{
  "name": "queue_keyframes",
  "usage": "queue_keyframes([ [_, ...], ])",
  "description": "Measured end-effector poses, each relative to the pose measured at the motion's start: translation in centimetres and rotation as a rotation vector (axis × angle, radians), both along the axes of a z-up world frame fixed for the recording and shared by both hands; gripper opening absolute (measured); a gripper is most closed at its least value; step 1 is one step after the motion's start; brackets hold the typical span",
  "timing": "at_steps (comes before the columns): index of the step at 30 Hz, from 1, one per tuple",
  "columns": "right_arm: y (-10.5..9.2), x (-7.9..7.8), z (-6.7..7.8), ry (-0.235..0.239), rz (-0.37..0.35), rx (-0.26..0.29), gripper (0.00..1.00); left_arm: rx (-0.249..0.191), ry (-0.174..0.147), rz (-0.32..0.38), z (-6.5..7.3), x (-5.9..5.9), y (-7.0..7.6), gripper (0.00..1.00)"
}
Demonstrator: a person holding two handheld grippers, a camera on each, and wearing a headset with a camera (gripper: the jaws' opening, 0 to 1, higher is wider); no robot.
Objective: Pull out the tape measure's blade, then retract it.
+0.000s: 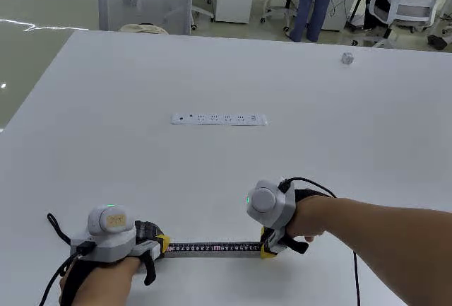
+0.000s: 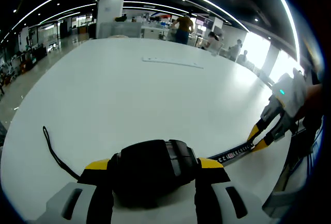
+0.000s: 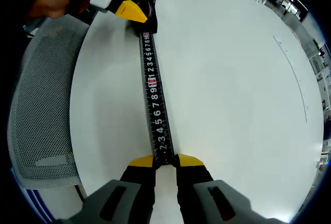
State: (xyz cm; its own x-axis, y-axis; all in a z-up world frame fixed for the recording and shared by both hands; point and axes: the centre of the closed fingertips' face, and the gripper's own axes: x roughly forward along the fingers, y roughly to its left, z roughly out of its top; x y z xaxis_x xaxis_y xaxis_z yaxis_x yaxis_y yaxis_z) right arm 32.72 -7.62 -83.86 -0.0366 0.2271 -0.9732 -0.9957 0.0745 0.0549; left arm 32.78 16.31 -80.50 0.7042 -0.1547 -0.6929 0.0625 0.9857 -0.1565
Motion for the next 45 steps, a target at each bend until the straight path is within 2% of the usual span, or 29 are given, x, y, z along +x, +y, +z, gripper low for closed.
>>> queue_keyframes([
  [45, 1.7, -0.1, 0.0, 0.002, -0.005, 0.013, 0.14, -0.012, 0.010, -0.002, -0.1, 0.0, 0.1, 0.60],
])
